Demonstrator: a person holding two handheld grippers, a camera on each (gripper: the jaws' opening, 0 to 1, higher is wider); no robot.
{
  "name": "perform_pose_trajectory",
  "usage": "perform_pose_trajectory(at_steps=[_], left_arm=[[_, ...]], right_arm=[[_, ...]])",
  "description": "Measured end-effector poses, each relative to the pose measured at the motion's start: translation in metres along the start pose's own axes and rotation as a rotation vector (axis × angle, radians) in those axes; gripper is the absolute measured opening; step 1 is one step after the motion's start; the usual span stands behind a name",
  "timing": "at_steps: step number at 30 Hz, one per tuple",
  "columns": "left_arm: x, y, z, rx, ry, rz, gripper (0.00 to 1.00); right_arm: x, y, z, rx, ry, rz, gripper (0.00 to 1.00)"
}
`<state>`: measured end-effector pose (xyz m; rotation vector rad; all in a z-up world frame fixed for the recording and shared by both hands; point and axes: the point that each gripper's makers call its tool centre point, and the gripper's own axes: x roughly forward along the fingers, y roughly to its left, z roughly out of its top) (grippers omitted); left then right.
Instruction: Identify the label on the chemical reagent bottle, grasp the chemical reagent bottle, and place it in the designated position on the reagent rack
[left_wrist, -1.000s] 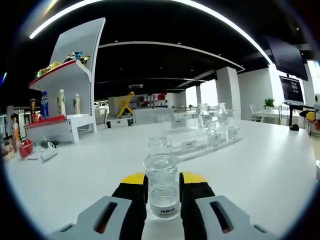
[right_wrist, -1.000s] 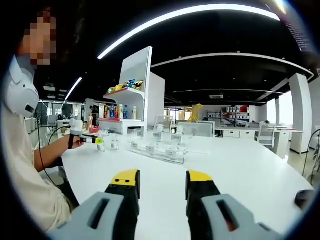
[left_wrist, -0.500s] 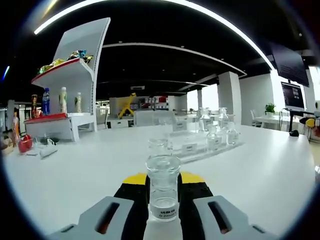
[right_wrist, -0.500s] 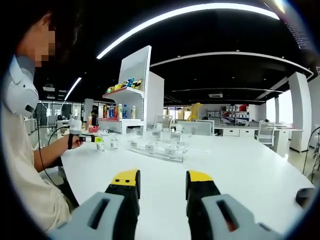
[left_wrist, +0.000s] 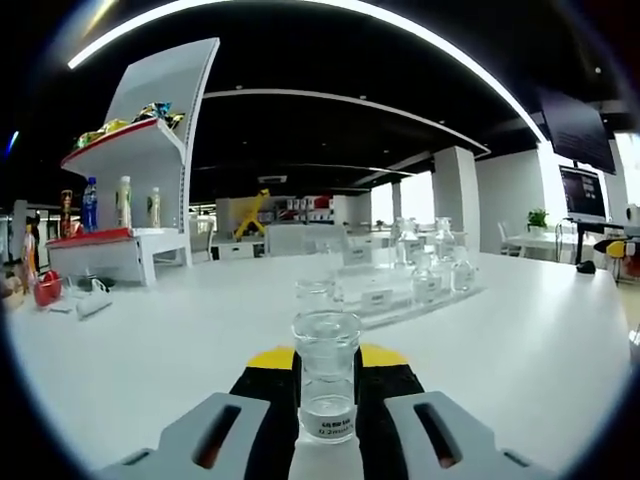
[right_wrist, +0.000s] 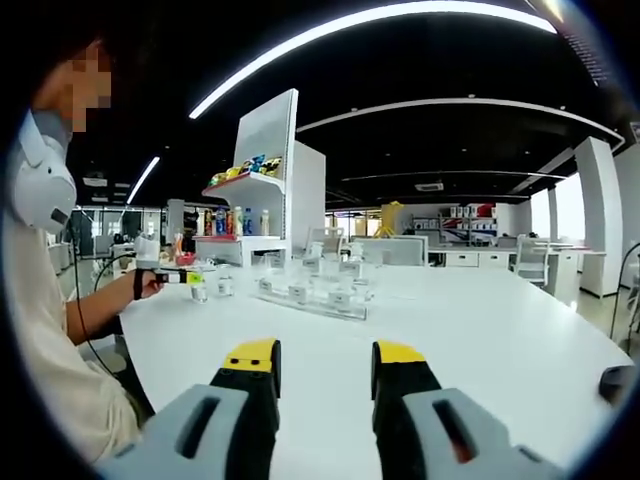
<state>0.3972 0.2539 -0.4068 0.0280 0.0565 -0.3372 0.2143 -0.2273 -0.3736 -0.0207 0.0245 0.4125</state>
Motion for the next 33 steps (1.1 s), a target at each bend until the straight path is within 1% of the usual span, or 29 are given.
perform_pose_trajectory(at_steps=[6, 11, 22, 33], left_arm=[[0.0013, 0.0007, 0.0006, -0.001, -0.004, 0.010, 0.20], [0.0017, 0.0013, 0.0010, 0.001, -0.003, 0.013, 0.20], [0.0029, 0.0031, 0.0015, 0.009, -0.004, 0.017, 0.19], [-0.0007, 0.0063, 0.0031, 0.013, 0.001, 0.029, 0.19]], right_arm=[[0.0060, 0.0003, -0.0045, 0.015, 0.004, -0.005, 0.36], [0.0101, 0.0039, -0.0061, 0.019, 0.007, 0.006, 0.36], [0.0081, 0.0003, -0.0069, 0.029, 0.002, -0.003, 0.36], [0.0085, 0.0018, -0.0061, 0.026, 0.002, -0.003, 0.35]])
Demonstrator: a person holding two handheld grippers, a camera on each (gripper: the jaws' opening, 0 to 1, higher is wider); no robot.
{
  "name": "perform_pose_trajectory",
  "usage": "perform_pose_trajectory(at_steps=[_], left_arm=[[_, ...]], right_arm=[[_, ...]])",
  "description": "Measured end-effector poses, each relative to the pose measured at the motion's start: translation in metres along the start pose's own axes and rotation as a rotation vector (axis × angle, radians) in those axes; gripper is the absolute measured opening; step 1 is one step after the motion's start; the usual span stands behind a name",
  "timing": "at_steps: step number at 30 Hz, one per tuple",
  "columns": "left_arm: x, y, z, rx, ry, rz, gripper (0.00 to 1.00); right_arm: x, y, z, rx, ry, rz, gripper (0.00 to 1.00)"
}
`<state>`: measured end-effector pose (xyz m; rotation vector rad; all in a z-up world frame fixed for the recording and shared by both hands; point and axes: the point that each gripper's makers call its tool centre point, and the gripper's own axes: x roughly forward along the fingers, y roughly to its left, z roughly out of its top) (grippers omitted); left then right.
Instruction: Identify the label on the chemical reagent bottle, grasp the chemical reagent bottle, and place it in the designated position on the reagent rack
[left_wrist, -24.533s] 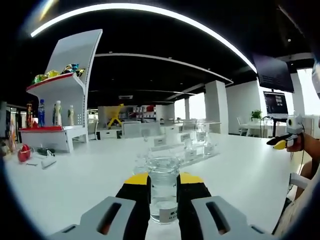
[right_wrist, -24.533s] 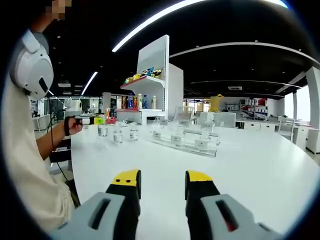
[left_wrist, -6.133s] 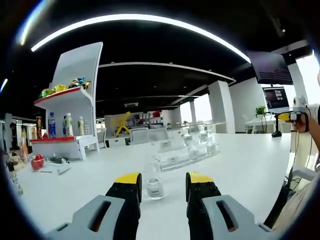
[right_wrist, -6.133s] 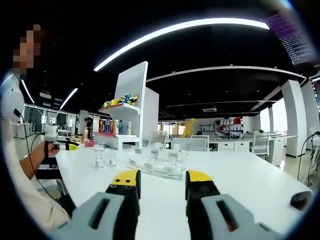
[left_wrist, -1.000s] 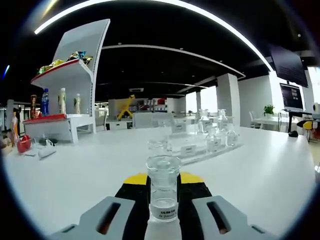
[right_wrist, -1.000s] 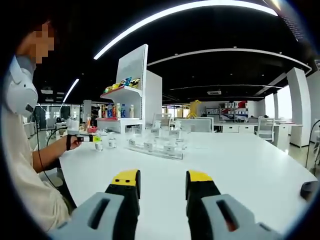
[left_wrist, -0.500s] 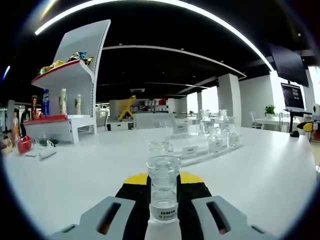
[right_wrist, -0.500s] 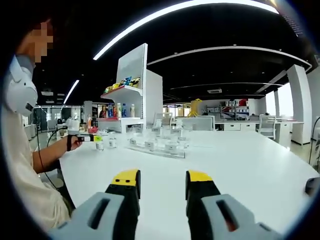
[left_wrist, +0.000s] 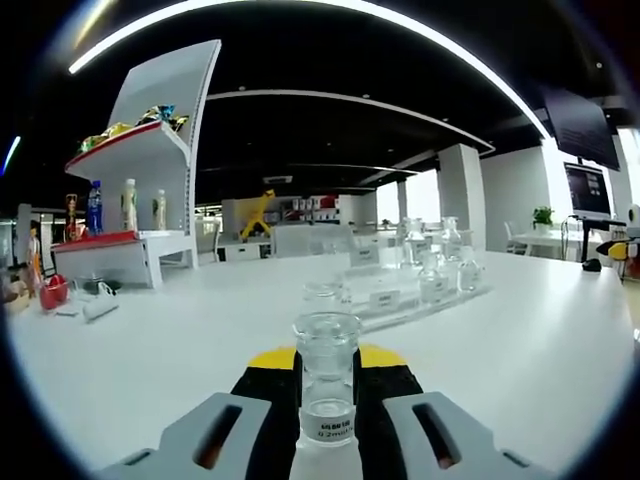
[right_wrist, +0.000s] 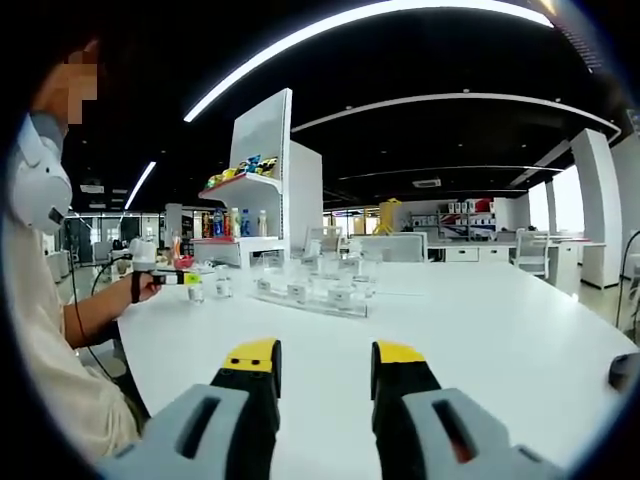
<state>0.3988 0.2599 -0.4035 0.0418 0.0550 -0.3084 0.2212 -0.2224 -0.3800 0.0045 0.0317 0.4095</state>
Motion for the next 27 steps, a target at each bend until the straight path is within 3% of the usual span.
perform_pose_trajectory(at_steps=[27], left_arm=[[-0.016, -0.011, 0.040, 0.019, -0.064, -0.015, 0.19]], right_arm=[[-0.008, -0.003, 0.012, -0.012, -0.023, -0.016, 0.35]])
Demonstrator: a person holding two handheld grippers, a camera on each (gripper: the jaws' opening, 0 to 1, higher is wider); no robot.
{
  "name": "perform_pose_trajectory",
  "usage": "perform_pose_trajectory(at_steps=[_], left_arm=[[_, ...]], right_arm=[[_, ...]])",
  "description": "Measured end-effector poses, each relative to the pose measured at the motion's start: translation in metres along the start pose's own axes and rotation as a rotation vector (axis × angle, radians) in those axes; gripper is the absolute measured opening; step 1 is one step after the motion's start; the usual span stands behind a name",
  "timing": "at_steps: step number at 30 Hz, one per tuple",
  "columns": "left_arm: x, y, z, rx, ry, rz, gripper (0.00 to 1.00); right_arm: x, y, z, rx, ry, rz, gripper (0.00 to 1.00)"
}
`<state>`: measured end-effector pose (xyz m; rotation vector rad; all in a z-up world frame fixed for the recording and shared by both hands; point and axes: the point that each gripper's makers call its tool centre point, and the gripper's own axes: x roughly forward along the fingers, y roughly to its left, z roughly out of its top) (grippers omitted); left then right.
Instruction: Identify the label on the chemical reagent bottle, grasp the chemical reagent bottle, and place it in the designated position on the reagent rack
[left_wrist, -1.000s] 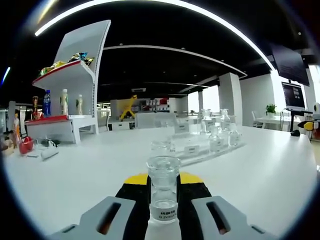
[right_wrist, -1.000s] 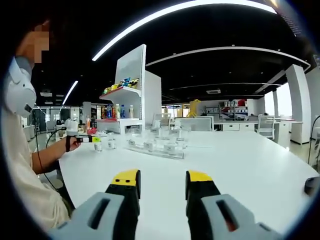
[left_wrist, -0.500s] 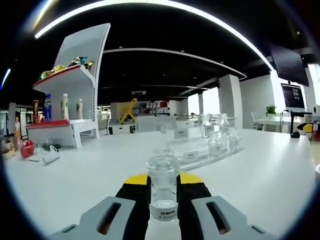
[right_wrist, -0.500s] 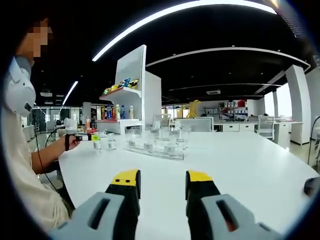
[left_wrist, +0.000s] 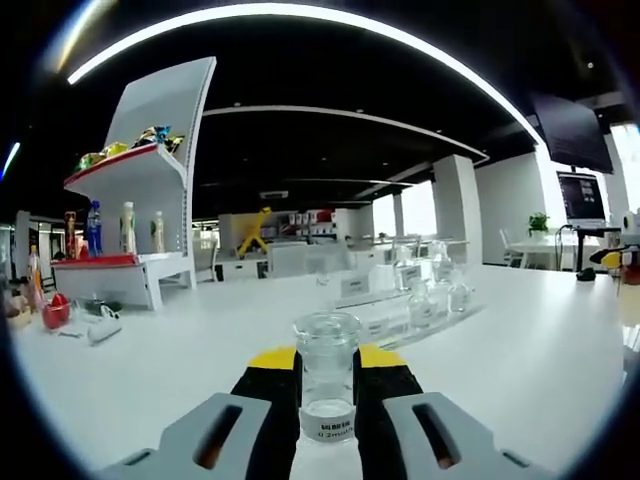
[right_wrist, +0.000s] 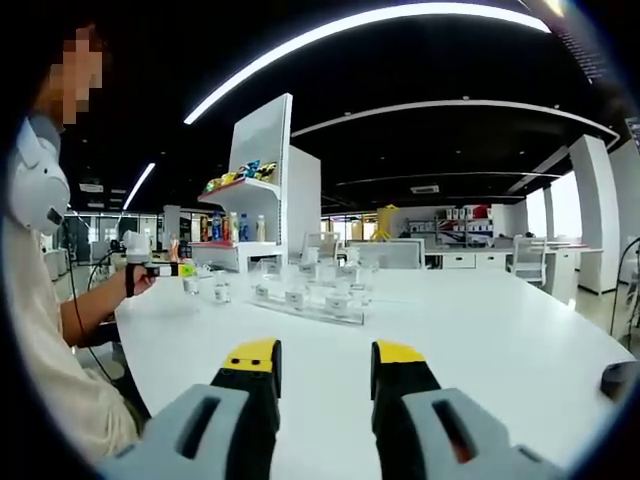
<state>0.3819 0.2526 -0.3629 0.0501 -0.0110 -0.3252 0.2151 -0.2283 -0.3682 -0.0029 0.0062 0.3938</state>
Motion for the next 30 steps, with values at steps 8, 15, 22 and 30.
perform_pose_trajectory(at_steps=[8, 15, 22, 30], left_arm=[[0.000, -0.003, 0.015, -0.008, -0.023, -0.007, 0.19], [0.002, -0.006, 0.020, -0.006, -0.025, -0.020, 0.19], [0.003, -0.008, 0.033, -0.019, -0.041, -0.035, 0.19], [0.009, -0.013, 0.045, -0.021, -0.051, -0.054, 0.19]], right_arm=[[-0.001, 0.000, 0.003, -0.003, -0.006, -0.003, 0.35], [-0.001, 0.001, 0.003, -0.007, -0.004, -0.003, 0.35], [-0.001, 0.000, 0.006, -0.009, -0.010, -0.004, 0.35], [-0.002, 0.000, 0.006, -0.008, -0.011, -0.005, 0.35]])
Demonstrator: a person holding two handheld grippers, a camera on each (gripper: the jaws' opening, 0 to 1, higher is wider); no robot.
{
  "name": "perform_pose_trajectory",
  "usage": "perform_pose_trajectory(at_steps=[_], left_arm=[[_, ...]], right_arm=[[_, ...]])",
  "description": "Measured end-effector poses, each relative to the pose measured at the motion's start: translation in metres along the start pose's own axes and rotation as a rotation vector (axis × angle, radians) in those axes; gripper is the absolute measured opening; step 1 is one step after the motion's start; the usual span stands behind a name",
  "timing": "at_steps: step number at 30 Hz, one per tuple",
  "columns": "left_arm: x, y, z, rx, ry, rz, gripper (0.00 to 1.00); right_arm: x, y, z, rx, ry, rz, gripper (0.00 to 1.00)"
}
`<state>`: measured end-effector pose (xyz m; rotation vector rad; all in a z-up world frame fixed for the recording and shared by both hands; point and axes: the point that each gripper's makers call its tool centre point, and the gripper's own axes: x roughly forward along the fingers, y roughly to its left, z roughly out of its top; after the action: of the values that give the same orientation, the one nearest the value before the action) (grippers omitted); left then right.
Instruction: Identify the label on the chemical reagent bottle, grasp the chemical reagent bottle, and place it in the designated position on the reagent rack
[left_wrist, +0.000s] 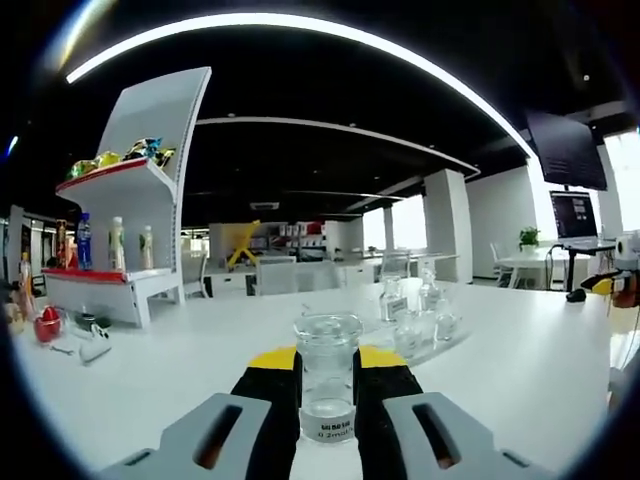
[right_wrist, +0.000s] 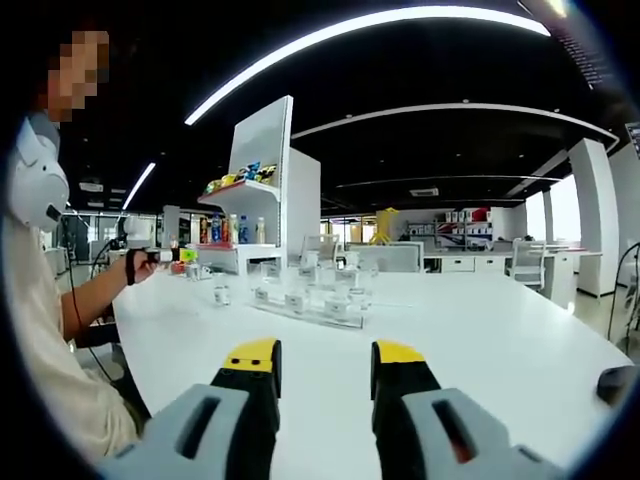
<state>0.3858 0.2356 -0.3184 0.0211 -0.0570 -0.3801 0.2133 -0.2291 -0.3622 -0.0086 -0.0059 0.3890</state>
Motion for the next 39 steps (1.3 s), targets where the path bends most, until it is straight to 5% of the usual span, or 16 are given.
perform_pose_trajectory(at_steps=[9, 39], left_arm=[[0.010, -0.001, 0.005, -0.054, 0.012, -0.004, 0.19], [0.053, -0.025, 0.019, 0.043, 0.029, -0.020, 0.19]], right_arm=[[0.000, 0.000, 0.000, 0.002, -0.003, 0.004, 0.35], [-0.004, -0.001, 0.002, -0.002, -0.011, 0.003, 0.35]])
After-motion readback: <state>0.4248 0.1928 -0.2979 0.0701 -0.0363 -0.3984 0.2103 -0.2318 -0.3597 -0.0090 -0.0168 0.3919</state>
